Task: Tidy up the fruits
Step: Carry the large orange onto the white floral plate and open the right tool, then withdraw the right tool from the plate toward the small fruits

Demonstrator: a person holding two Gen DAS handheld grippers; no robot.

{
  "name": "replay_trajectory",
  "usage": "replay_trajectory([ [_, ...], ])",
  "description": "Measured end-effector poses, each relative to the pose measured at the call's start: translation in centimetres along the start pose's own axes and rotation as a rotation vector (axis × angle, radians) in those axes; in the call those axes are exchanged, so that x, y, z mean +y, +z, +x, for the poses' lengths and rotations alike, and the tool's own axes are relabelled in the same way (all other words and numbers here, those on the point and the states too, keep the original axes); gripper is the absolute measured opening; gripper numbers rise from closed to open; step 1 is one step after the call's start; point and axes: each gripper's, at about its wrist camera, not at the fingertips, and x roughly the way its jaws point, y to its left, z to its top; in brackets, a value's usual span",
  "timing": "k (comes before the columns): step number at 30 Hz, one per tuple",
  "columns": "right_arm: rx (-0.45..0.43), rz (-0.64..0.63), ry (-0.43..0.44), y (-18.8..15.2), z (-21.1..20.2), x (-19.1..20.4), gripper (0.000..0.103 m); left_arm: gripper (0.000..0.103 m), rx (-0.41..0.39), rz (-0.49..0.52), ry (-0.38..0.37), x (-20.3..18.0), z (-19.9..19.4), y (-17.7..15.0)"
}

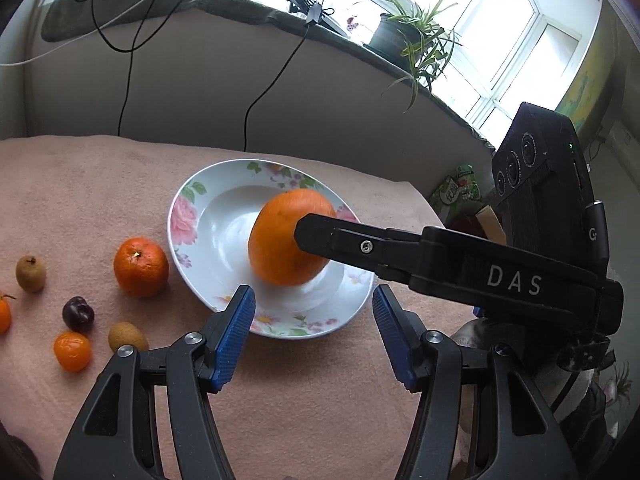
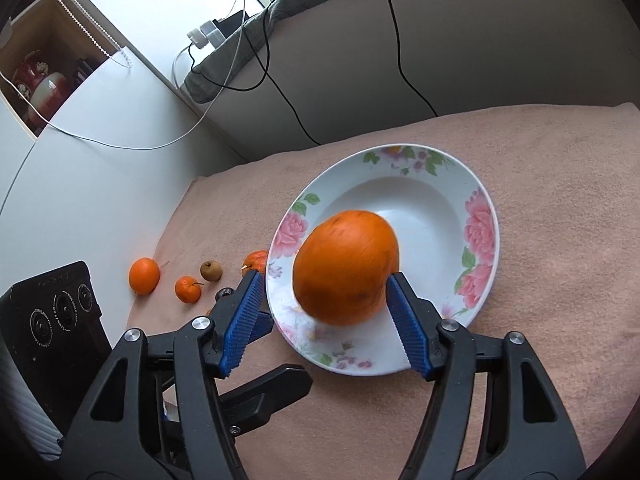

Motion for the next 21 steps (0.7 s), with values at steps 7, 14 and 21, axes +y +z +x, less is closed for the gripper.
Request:
replay_trajectory([
  [7,-0.023,0.003,-0.025,-0.3,-0.9,-0.3,0.068,0.062,-0.02,0.007,0.03,0.8,-1.1,-0.3],
  [14,-0.072,-0.033,-0.061,-1.1,-2.2,0.8,0.082,0.072,-0.042,-0.007,0.057,1.8,-2.0,-0.8],
  [21,-0.114,-0.064,-0.09,-2.0,-3.4,2.0,0.092,0.076,-0.04,0.017,0.088,2.2,-3.5,-1.5],
])
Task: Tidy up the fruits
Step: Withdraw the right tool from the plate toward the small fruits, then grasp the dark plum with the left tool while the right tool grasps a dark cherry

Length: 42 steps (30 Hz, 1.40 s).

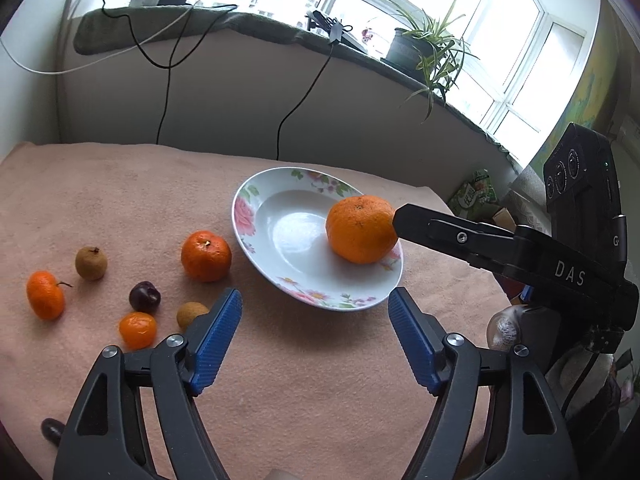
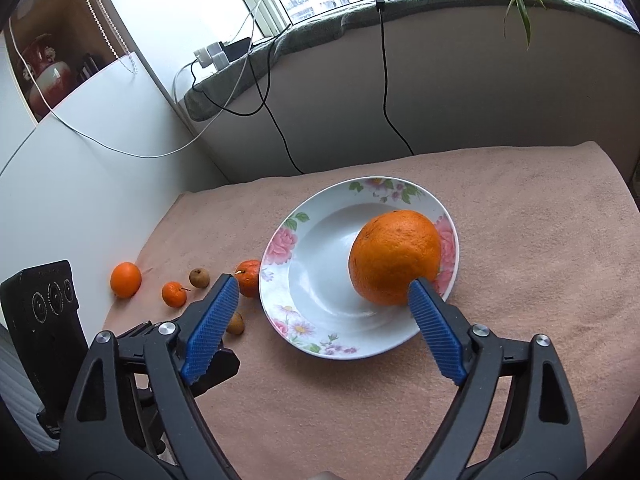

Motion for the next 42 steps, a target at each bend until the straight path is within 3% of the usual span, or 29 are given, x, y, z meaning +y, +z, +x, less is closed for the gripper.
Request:
replay_trajectory([
  [10,0.002,-0.001,-0.014,-1.1,-0.7,0.9,0.092,0.076,-0.013,0.023,0.055,0.5,-1.9,-0.7],
  [22,-0.019,-0.092,0.015,-2.5,-1.7,4.2,0.092,0.076,-0.028,-0.013,0.095,3.4,-5.2,-2.7],
  [37,0.005,-0.243,0.047,-5.8,0.0,9.4,0.091,0.074,-0.045,-0.083,0.264,9.4,-9.7,-7.2],
  [39,0.03,-0.243,0.064,-6.1,0.7,9.6,0.079,0.069,-0.036,-0.102,0.264,10.2,-9.8,-7.7],
  [42,0.067,-0.255,0.068,-6.7,2.0,10.1,0.069,0.062,-0.022,-0.124,0.268,11.0,-9.6,-8.2],
])
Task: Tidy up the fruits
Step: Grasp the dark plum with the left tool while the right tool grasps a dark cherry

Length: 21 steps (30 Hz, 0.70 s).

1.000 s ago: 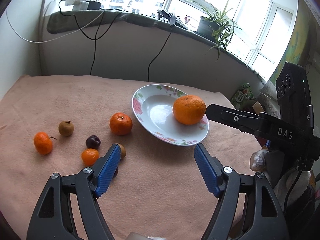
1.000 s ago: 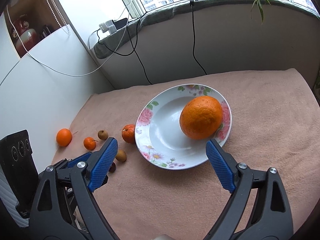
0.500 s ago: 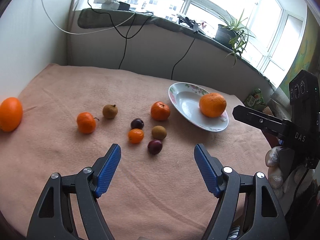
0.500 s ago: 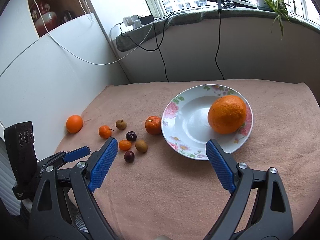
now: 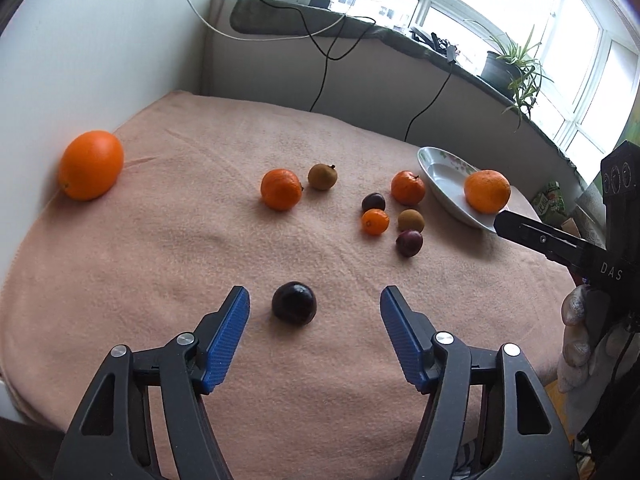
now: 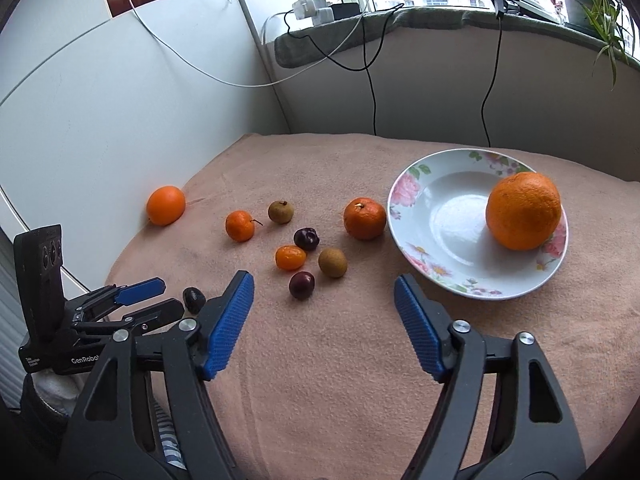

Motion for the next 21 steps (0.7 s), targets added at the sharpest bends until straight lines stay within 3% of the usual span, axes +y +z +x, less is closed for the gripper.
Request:
replay_trajectory([
  [3,0.037,-0.014,0.011,-0.5,1.3,0.6,0.056,0.054,0.011,-0.012,0.001,0.5,0.4,-0.4],
  [9,0.085,-0.044,0.0,-0.9,3.6,1.5,0.044,0.046,0.026,-0.019,-0.001,1.0,1.1,-0.8],
  [21,0.129,-0.044,-0.031,-0.6,7.0,1.8,0.035,0.037,0.03,-0.033,-0.008,1.6,1.9,-0.7],
])
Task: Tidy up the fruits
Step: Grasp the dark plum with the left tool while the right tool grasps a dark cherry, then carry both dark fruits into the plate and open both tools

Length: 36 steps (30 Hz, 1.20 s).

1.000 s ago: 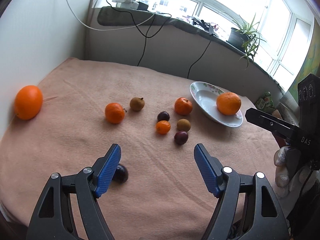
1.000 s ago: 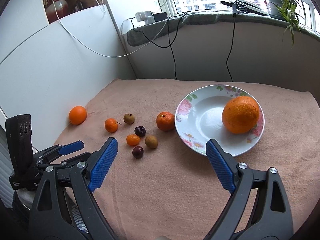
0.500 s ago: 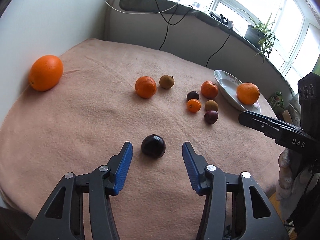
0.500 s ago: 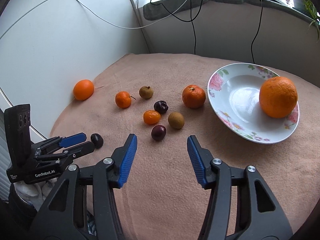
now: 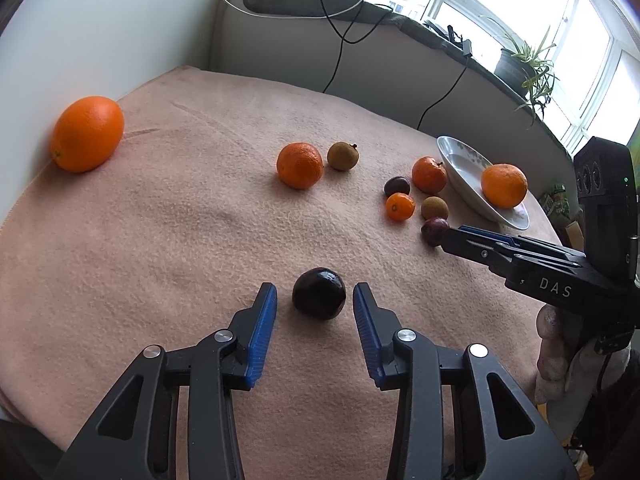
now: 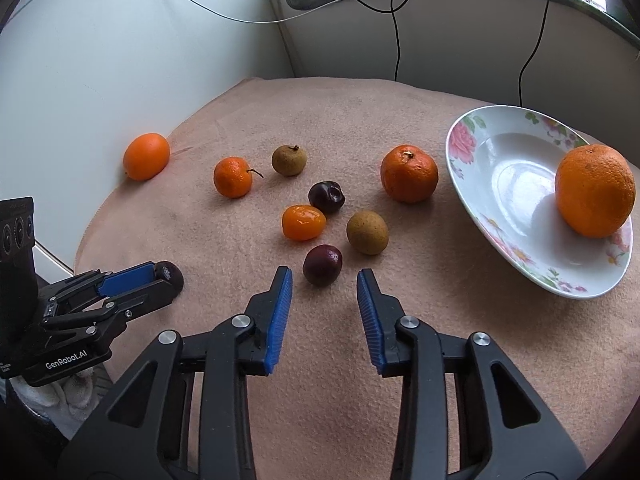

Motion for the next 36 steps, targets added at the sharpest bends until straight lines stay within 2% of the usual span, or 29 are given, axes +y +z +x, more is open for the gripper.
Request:
replay_trajectory([
  [4,0.01,0.0,-0.007,0.2,0.7,0.2,0.034,0.033,0.001,0.006,0.001,0.0,0.3,0.1],
  [7,0.017,-0.002,-0.006,0.4,1.1,0.3,0.028,0.03,0.0,0.004,-0.001,0.1,0.4,0.2],
  [12,0.024,0.0,-0.007,0.5,1.6,0.2,0.028,0.026,0.0,0.012,-0.006,0.0,0.4,0.0],
  [15,0.022,-0.005,-0.007,0.5,1.8,0.2,0.027,0.026,-0.002,0.011,-0.007,0.0,0.4,0.0],
  [17,0.021,-0.015,-0.008,0.6,1.9,0.4,0.023,0.026,-0.002,0.009,-0.011,0.1,0.4,0.0],
  [36,-0.036,0.018,0.013,-0.1,-1.0,-0.7,0.023,0.026,-0.025,-0.005,-0.048,-0.4,-0.3,0.8],
])
